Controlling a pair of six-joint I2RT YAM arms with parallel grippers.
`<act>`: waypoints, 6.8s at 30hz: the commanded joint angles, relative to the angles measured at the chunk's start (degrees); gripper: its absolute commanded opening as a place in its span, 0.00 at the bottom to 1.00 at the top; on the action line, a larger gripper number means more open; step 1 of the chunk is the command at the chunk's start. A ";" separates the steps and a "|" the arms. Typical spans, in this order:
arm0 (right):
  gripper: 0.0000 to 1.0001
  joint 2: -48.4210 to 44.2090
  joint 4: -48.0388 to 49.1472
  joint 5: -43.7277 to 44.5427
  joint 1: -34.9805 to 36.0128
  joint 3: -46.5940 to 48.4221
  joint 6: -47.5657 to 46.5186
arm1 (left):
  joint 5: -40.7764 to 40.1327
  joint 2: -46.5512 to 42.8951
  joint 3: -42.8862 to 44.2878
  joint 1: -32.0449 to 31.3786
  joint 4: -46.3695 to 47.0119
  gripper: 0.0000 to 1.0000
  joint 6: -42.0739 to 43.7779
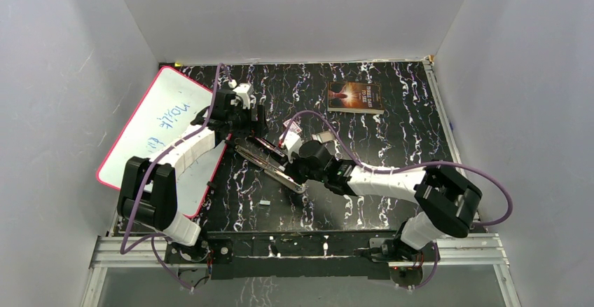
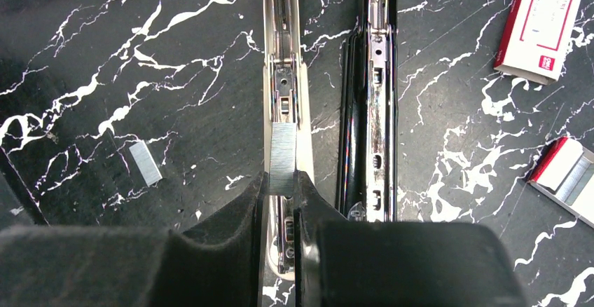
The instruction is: Load the staples into the stapler
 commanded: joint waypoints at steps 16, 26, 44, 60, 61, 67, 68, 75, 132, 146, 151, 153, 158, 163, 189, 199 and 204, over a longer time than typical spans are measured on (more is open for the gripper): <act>0.00 1.71 -0.67 2.32 0.82 3.68 2.63 | -0.73 0.24 1.27 0.22 -0.87 0.91 0.85; 0.00 2.61 -0.50 2.56 1.65 4.17 2.91 | -0.77 0.21 1.19 0.20 -0.89 0.91 1.03; 0.00 3.58 -1.08 2.57 1.68 4.27 3.99 | -0.99 0.32 1.35 0.19 -1.15 0.91 1.32; 0.00 4.54 -1.43 1.95 1.70 4.35 4.08 | -0.64 0.72 1.54 0.21 -1.40 0.91 1.65; 0.00 4.56 -1.50 1.96 1.73 4.36 4.09 | -0.64 0.68 1.57 0.21 -1.40 0.91 1.59; 0.00 4.70 -1.72 2.06 1.70 4.36 4.20 | -0.73 0.65 1.63 0.18 -1.49 0.91 1.71; 0.00 4.77 -1.81 2.06 1.74 4.36 4.21 | -0.77 0.64 1.63 0.17 -1.49 0.91 1.73; 0.00 5.16 -2.14 2.19 1.74 4.40 4.55 | -0.82 0.67 1.63 0.23 -1.58 0.91 1.75; 0.00 7.17 -5.10 3.41 1.68 7.41 4.16 | -0.91 0.95 1.74 0.20 -1.75 0.91 2.09; 0.00 7.97 -7.70 3.91 1.72 8.13 3.96 | -0.95 0.99 1.72 0.20 -1.76 0.91 2.11; 0.00 7.74 -9.21 4.25 1.73 8.68 3.17 | -0.99 1.11 1.80 0.22 -1.75 0.91 2.17; 0.00 7.82 -9.77 4.23 1.71 8.90 3.00 | -0.99 1.19 1.83 0.22 -1.75 0.91 2.17; 0.00 8.25 -11.22 3.83 1.72 9.49 2.64 | -0.99 1.09 1.81 0.22 -1.75 0.91 2.17; 0.00 8.61 -12.21 3.70 1.75 9.91 2.26 | -0.99 1.04 1.75 0.21 -1.77 0.91 2.17; 0.00 9.67 -14.48 1.98 1.67 11.38 -0.67 | -1.08 0.96 1.81 0.21 -1.90 0.91 2.31; 0.00 8.98 -15.60 2.57 1.72 11.70 -1.40 | -1.17 1.00 1.80 0.22 -1.91 0.91 2.44; 0.00 8.88 -16.43 2.48 1.65 12.08 -1.80 | -1.25 0.89 1.82 0.18 -1.93 0.91 2.44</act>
